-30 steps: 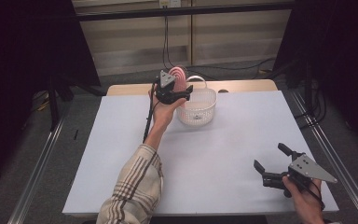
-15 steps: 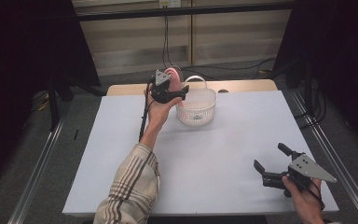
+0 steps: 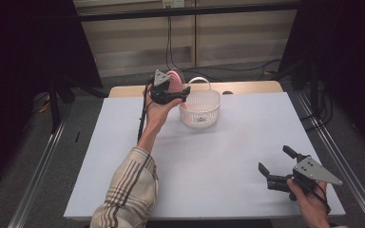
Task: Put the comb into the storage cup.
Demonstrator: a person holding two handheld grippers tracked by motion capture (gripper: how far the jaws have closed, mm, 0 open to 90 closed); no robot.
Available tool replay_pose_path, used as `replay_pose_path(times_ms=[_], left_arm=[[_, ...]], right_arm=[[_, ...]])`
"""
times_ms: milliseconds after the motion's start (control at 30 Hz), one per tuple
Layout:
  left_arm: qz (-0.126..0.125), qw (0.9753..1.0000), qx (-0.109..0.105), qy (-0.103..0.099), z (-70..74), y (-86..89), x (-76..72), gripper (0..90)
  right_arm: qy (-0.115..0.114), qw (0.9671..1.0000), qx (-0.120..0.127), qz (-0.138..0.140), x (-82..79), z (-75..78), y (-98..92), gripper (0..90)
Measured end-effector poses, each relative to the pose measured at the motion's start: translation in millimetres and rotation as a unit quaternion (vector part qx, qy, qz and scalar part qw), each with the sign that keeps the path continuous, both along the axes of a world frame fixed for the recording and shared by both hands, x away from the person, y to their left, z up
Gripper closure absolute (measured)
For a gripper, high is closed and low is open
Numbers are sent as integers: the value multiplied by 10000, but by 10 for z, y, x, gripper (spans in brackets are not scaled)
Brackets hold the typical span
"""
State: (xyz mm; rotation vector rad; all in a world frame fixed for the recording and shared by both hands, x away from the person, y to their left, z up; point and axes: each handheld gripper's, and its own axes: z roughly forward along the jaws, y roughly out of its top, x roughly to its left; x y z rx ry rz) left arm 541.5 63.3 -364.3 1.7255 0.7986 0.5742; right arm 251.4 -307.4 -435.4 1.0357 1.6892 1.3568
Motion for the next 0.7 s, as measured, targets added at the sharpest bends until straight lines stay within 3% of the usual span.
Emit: replay_pose_path(times_ms=[267, 400, 567, 700], left_arm=[[45, 9997, -234, -1, -23, -37, 52, 151], [-21, 9990, -436, 121, -38, -126, 100, 171], [-14, 9987, -465, 228, -29, -190, 128, 182], [145, 9980, -556, 254, -43, -198, 155, 179]], right_arm=[[12, 10000, -27, 1, -2, 3, 10, 0], [22, 10000, -9, 10, -1, 0, 6, 0], [-2, 10000, -10, 32, -4, 1, 1, 0], [8, 10000, 9, 41, -4, 0, 5, 0]])
